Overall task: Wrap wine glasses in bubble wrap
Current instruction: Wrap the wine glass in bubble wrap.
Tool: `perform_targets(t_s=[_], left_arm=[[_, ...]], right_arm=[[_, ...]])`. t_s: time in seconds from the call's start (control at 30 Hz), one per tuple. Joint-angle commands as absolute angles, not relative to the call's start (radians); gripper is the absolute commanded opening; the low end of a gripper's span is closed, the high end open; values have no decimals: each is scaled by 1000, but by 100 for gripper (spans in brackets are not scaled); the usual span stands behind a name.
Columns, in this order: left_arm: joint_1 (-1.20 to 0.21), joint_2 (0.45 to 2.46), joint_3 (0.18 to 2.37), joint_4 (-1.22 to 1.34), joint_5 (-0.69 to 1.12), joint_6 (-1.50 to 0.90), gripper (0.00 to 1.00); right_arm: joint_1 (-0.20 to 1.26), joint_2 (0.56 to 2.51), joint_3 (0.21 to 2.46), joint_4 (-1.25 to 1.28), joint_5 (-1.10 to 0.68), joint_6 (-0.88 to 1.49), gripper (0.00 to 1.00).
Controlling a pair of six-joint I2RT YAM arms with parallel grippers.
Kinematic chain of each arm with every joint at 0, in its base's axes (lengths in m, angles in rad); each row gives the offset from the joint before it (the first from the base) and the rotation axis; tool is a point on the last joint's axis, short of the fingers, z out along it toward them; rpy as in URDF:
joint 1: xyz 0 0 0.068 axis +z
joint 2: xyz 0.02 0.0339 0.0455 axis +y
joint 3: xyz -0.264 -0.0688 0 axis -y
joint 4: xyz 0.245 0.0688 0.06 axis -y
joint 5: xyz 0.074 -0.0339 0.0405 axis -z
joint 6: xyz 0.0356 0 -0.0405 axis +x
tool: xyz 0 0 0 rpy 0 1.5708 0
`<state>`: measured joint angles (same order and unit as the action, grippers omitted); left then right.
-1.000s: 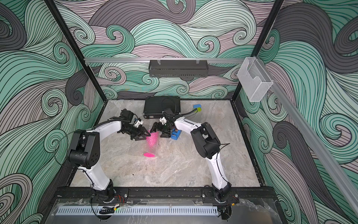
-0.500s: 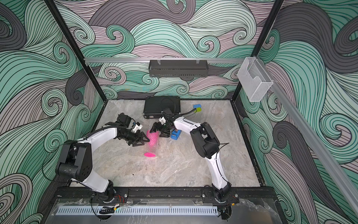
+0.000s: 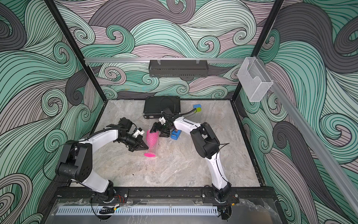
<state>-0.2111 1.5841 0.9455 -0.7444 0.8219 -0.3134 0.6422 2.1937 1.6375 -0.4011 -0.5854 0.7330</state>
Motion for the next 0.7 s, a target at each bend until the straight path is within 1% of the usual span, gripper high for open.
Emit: perform_targets(t_s=[0.0,0.13,0.17,0.2,0.23,0.27,0.3,0.43,0.47,0.53,0.67], left_arm=[[-216,1572,940,-796,770,-313,0],[-215,1594,945,-817,716,-319,0],[-215,1589,941,-817,702,-322,2],[-216,1587,940,-815,702,-323,7],[-216,1594,941,-816,708,-320,18],[-214,1602,944,-815,719,-318,32],[-212,1603,948,-815,727,-318,40],[-191,1528,1002,-849,721,-271,58],[-178,1515,1020,-861,698,-258,61],[-142,1515,1058,-868,655,-248,64],[-44,1573,1161,-892,485,-220,67]], right_arm=[[638,2185,1620,-459,-508,715,85],[630,2194,1641,-484,-513,710,84],[629,2192,1643,-487,-509,707,84],[631,2187,1641,-486,-503,703,85],[632,2185,1641,-487,-498,700,84],[632,2187,1640,-488,-497,699,84],[632,2189,1640,-489,-498,699,84],[633,2188,1638,-493,-495,699,84],[635,2186,1638,-494,-490,697,84],[635,2187,1639,-493,-488,696,84],[635,2185,1640,-500,-485,698,84]])
